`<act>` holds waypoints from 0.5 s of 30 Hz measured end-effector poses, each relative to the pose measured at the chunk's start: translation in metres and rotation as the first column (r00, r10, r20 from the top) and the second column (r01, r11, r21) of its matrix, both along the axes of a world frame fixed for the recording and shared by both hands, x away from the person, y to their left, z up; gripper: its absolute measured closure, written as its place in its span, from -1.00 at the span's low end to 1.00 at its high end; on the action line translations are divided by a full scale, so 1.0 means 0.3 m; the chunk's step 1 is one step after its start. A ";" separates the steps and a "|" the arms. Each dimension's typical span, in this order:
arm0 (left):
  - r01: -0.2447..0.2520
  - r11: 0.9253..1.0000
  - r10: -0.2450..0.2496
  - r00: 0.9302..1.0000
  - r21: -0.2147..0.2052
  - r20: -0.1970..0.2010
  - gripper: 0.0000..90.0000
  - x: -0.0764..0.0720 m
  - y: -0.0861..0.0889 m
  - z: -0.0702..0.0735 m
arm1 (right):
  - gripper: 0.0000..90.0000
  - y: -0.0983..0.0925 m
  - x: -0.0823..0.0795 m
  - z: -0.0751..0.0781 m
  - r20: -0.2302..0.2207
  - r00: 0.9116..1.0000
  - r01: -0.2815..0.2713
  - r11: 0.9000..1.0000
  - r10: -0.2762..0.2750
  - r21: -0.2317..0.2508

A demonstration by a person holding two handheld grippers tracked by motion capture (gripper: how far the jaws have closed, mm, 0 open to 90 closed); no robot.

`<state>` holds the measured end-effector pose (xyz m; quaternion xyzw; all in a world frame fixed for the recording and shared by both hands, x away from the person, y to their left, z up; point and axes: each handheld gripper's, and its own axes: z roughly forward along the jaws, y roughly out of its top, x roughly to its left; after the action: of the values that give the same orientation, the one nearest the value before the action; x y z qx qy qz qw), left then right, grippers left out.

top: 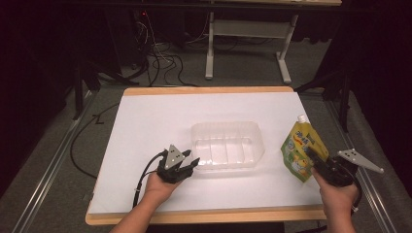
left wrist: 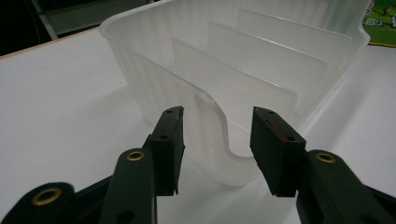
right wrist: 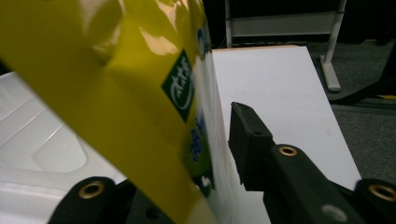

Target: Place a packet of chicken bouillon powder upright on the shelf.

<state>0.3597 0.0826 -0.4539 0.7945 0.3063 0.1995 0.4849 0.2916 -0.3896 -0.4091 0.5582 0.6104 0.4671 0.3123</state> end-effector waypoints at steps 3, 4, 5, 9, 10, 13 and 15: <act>0.007 1.000 -0.007 1.000 0.003 -0.001 0.23 -0.003 0.001 0.001 | 0.89 0.009 0.000 0.005 0.002 1.000 -0.002 1.000 0.002 -0.031; 0.010 1.000 -0.010 1.000 0.004 -0.002 0.23 -0.005 0.000 0.001 | 0.94 0.011 0.000 0.007 0.000 1.000 -0.001 0.999 0.001 -0.037; 0.012 1.000 -0.012 1.000 0.004 -0.003 0.24 -0.008 0.000 0.000 | 0.98 0.013 0.000 0.008 -0.001 1.000 0.003 0.999 -0.003 -0.041; 0.023 1.000 -0.023 1.000 0.004 -0.006 0.27 -0.012 -0.003 -0.004 | 1.00 0.011 0.002 0.008 -0.005 1.000 0.003 1.000 -0.003 -0.023; 0.023 1.000 -0.023 1.000 0.006 -0.007 0.28 -0.013 -0.004 -0.005 | 1.00 0.010 0.003 0.008 -0.007 1.000 0.006 1.000 -0.006 -0.010; 0.014 1.000 -0.014 1.000 0.004 -0.011 0.33 -0.010 -0.005 -0.008 | 1.00 0.005 0.005 0.010 -0.008 1.000 0.012 1.000 -0.012 0.008; 0.013 1.000 -0.013 1.000 -0.005 -0.016 0.37 -0.008 -0.004 -0.008 | 1.00 0.005 0.005 0.016 -0.004 1.000 0.011 1.000 -0.011 0.022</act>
<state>0.3574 0.0815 -0.4562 0.7970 0.3055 0.1890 0.4855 0.2930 -0.3883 -0.4043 0.5658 0.6027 0.4710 0.3079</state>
